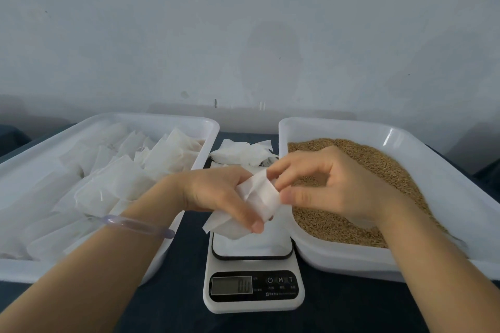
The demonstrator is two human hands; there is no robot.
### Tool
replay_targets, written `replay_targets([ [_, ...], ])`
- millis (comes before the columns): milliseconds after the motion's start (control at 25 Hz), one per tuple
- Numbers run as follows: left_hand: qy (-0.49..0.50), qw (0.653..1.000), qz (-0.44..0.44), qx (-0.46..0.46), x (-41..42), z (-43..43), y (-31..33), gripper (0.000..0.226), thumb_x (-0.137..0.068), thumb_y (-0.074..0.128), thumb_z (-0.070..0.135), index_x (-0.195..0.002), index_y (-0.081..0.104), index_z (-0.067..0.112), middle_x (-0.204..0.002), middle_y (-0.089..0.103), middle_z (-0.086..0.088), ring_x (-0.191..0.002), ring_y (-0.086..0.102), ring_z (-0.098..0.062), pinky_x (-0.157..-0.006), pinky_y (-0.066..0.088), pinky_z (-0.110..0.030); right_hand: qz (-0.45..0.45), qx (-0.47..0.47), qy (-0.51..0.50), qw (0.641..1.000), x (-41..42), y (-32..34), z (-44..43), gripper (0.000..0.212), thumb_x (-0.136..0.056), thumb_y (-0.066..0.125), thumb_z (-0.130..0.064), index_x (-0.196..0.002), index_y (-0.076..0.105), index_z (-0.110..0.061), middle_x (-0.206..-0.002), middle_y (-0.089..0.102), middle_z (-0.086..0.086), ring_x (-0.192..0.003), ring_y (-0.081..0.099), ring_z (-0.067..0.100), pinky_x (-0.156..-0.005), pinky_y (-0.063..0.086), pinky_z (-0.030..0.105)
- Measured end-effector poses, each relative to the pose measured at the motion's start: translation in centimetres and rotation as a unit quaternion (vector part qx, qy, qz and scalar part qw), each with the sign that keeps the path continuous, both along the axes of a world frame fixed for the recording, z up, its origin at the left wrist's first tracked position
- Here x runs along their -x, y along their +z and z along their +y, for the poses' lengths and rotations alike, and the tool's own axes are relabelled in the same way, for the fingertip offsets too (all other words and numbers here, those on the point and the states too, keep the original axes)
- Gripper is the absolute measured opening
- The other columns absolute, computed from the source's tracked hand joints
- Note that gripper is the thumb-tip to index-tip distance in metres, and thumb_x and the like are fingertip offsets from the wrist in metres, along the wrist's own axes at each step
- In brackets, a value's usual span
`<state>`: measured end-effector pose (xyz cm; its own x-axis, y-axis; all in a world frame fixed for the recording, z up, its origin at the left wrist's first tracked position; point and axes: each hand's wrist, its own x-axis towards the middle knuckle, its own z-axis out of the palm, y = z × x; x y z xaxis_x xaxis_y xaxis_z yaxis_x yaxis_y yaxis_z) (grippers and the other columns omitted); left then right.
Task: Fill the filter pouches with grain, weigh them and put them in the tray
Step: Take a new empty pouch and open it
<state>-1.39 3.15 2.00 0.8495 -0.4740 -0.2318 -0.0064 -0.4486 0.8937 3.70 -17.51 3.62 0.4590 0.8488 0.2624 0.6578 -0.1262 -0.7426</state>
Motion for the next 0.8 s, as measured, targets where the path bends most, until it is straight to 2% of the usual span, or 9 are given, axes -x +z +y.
replay_targets([
  [80,0.013,0.999,0.003,0.032,-0.2,0.2,-0.4,0.021,-0.063,0.072,0.006,-0.081,0.063,0.012,-0.070,0.065,0.004,-0.066,0.066,-0.013,-0.065,0.055,-0.027,-0.017,0.038,-0.074,0.996,-2.0,0.2,-1.3,0.022,-0.075,0.067,-0.053,-0.088,0.072,-0.037,-0.097,0.069,-0.020,-0.094,0.064,0.000,-0.085,0.052,0.026],
  [120,0.011,0.999,0.000,0.046,-0.2,0.2,-0.5,0.019,-0.062,0.074,0.007,-0.078,0.066,0.015,-0.072,0.067,0.002,-0.071,0.067,-0.016,-0.071,0.056,-0.032,-0.055,0.108,-0.127,0.984,-3.4,0.2,-2.4,0.024,-0.073,0.064,-0.057,-0.089,0.070,-0.040,-0.096,0.068,-0.022,-0.093,0.063,-0.004,-0.087,0.051,0.028],
  [200,-0.004,0.998,-0.010,0.068,-0.1,0.1,-0.7,0.014,-0.061,0.076,0.015,-0.072,0.070,0.022,-0.076,0.070,0.001,-0.080,0.069,-0.019,-0.077,0.054,-0.033,-0.093,0.306,-0.204,0.925,-6.2,-0.1,-5.2,0.025,-0.074,0.066,-0.052,-0.095,0.064,-0.038,-0.104,0.063,-0.022,-0.096,0.058,-0.003,-0.092,0.047,0.027],
  [240,-0.005,0.997,-0.013,0.081,-0.2,0.0,-0.7,0.012,-0.061,0.075,0.018,-0.071,0.071,0.023,-0.077,0.070,0.001,-0.083,0.069,-0.020,-0.077,0.053,-0.032,-0.076,0.394,-0.221,0.889,-7.3,-0.4,-6.8,0.028,-0.074,0.069,-0.049,-0.097,0.061,-0.036,-0.108,0.061,-0.019,-0.098,0.057,-0.001,-0.091,0.045,0.023],
  [320,0.007,0.995,-0.010,0.101,-0.4,-0.1,-0.8,0.011,-0.063,0.073,0.016,-0.072,0.073,0.022,-0.078,0.071,0.000,-0.082,0.070,-0.021,-0.078,0.054,-0.034,-0.020,0.479,-0.231,0.847,-8.3,-1.6,-9.1,0.035,-0.069,0.076,-0.049,-0.096,0.057,-0.038,-0.107,0.058,-0.018,-0.097,0.054,-0.001,-0.085,0.043,0.019],
  [480,0.053,0.991,-0.004,0.124,-0.5,-0.2,-1.0,0.015,-0.070,0.069,0.004,-0.071,0.073,0.018,-0.079,0.070,-0.006,-0.072,0.070,-0.024,-0.067,0.056,-0.034,-0.044,0.428,-0.289,0.855,-8.9,-3.4,-10.2,0.047,-0.064,0.083,-0.040,-0.099,0.052,-0.036,-0.101,0.052,-0.018,-0.094,0.052,0.002,-0.081,0.044,0.022],
  [560,0.069,0.989,-0.005,0.130,-0.3,0.0,-1.1,0.014,-0.071,0.067,0.003,-0.071,0.072,0.017,-0.079,0.070,-0.008,-0.070,0.069,-0.025,-0.064,0.056,-0.034,-0.033,0.448,-0.315,0.836,-9.1,-3.7,-10.6,0.048,-0.062,0.085,-0.036,-0.097,0.051,-0.034,-0.102,0.053,-0.014,-0.096,0.053,0.007,-0.084,0.046,0.026],
  [680,0.095,0.986,-0.011,0.138,-0.2,0.0,-1.1,0.013,-0.069,0.068,0.003,-0.079,0.065,0.010,-0.077,0.069,-0.009,-0.066,0.069,-0.026,-0.063,0.056,-0.035,-0.023,0.482,-0.304,0.821,-9.3,-4.4,-11.5,0.027,-0.068,0.081,-0.031,-0.086,0.061,-0.031,-0.096,0.060,-0.011,-0.088,0.056,0.007,-0.077,0.047,0.025],
  [800,0.110,0.985,-0.011,0.129,-0.3,-0.2,-1.1,0.023,-0.065,0.074,0.007,-0.084,0.061,0.007,-0.076,0.069,-0.008,-0.065,0.068,-0.026,-0.063,0.056,-0.035,-0.018,0.407,-0.314,0.858,-9.5,-4.6,-11.7,0.012,-0.078,0.074,-0.030,-0.082,0.063,-0.027,-0.089,0.062,-0.011,-0.083,0.057,0.004,-0.066,0.042,0.020],
])
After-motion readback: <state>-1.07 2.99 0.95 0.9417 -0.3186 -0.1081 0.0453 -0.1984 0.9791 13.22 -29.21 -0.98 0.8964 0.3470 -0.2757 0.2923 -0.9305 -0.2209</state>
